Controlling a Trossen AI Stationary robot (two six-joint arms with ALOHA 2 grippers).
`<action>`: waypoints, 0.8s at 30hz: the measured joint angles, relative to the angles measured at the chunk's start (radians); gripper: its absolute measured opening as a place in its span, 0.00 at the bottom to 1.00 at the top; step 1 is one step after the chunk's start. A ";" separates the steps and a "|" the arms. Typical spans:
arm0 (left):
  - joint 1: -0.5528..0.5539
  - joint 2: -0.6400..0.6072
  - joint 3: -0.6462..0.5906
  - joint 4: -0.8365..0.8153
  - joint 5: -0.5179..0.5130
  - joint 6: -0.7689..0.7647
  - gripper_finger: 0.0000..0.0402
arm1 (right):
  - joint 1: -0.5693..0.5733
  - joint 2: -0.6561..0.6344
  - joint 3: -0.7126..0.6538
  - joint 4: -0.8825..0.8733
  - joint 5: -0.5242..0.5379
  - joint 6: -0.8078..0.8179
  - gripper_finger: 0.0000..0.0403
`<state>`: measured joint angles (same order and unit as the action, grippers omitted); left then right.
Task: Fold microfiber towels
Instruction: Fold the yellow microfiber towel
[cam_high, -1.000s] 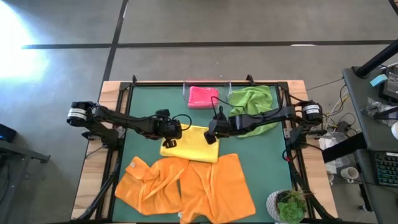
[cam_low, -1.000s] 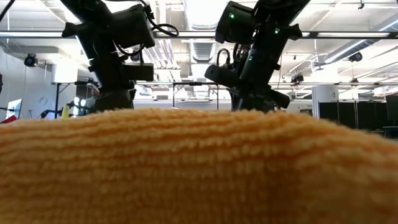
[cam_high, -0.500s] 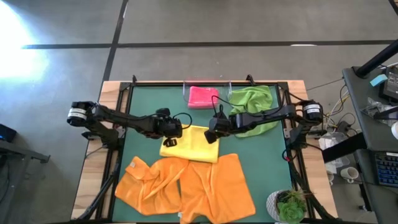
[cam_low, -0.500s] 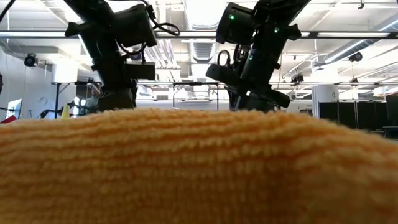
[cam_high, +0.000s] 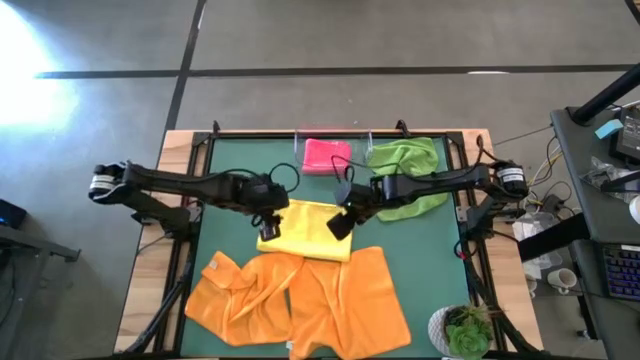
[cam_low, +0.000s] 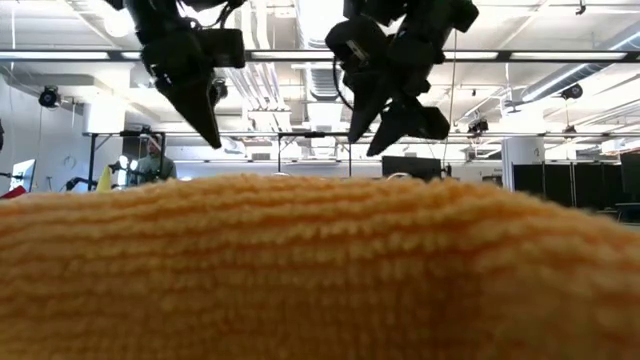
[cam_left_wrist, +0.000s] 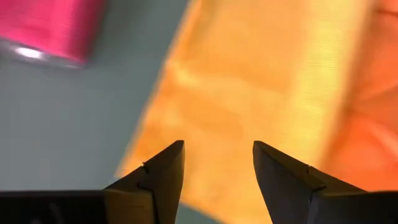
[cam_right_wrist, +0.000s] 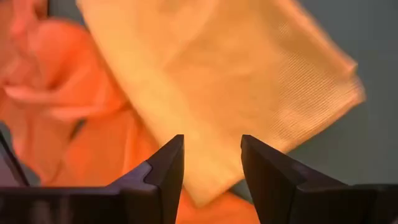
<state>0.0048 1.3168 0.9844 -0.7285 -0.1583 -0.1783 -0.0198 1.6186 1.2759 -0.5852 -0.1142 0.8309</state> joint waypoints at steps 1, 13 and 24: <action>-0.001 -0.008 -0.025 0.034 0.031 -0.011 0.44 | 0.010 0.010 -0.003 -0.001 0.000 -0.005 0.36; 0.001 0.010 -0.278 0.353 0.106 -0.025 0.44 | 0.002 0.173 -0.011 -0.001 0.102 -0.027 0.30; 0.014 0.159 -0.334 0.449 0.081 -0.016 0.44 | -0.059 0.248 -0.008 0.035 0.110 -0.039 0.23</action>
<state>0.0188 1.4759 0.6505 -0.2791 -0.0778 -0.1939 -0.0790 1.8670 1.2678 -0.5499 -0.0042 0.7916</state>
